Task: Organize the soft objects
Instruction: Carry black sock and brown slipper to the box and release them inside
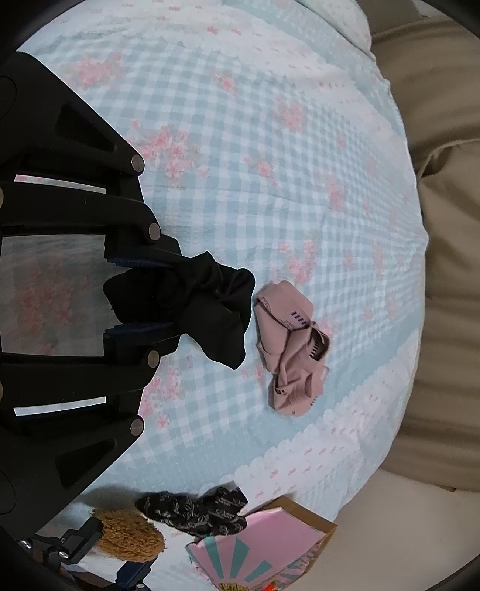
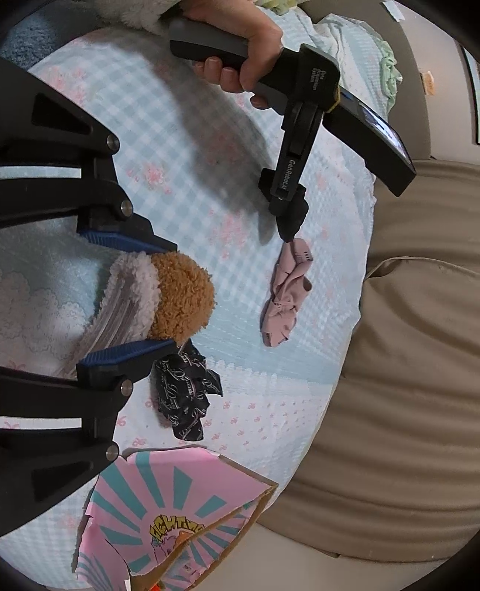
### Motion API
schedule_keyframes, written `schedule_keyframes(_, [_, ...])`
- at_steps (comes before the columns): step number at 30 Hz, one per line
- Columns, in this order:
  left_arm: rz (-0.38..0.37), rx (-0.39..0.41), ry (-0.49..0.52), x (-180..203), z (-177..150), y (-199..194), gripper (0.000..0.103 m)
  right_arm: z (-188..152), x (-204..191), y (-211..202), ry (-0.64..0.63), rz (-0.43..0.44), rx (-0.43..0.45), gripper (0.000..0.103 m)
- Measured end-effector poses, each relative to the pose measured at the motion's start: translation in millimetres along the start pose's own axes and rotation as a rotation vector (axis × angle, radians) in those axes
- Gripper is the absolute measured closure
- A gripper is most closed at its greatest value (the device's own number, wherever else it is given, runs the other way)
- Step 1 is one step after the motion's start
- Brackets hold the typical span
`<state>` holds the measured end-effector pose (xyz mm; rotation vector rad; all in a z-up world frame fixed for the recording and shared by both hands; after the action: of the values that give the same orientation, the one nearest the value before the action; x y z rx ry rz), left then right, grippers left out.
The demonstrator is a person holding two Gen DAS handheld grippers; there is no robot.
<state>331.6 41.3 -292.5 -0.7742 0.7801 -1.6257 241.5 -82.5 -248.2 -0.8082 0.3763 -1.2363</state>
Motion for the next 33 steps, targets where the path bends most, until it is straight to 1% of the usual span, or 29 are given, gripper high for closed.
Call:
schedule_keyframes(9, [-0.007, 0.062, 0.019, 12.5, 17.5, -37.5, 0.083, 28.0, 9.2, -29.1, 0.041, 0.042, 0.069, 0.064])
schedule_keyframes(15, [-0.011, 0.109, 0.043, 28.7, 38.9, -70.6, 0.083, 56.0, 27.5, -55.2, 0.080, 0.075, 0.117, 0.064])
schedule_keyframes(18, [-0.013, 0.137, 0.064, 42.4, 54.1, -89.3, 0.083, 72.1, 43.1, -69.3, 0.102, 0.074, 0.139, 0.064])
schedule_keyframes(22, [-0.026, 0.168, 0.093, 67.0, 78.5, -114.3, 0.083, 95.2, 72.7, -91.3, 0.126, 0.056, 0.170, 0.064])
schedule_keyframes(26, [-0.052, 0.192, 0.116, 97.0, 101.9, -132.9, 0.083, 114.2, 108.9, -114.8, 0.164, 0.038, 0.178, 0.064])
schedule_keyframes(30, [-0.102, 0.194, 0.131, 135.8, 123.9, -142.2, 0.083, 126.6, 151.0, -131.6, 0.236, 0.040, 0.183, 0.064])
schedule_keyframes(33, [-0.133, 0.193, 0.164, 177.0, 139.5, -144.6, 0.083, 132.0, 187.3, -144.2, 0.273, 0.011, 0.190, 0.064])
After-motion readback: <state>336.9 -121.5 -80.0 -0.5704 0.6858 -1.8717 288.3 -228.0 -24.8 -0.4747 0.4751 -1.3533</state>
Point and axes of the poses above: each gripper's, at about its wrist camera, not at the fingertips, and y roughly the way its jaws point, x to its right, z to its top, the point moved 10 cm from there along y, roughly the way its jaws point, and after that the axes turned 4 degrees about -x, right-handed, at the moved point
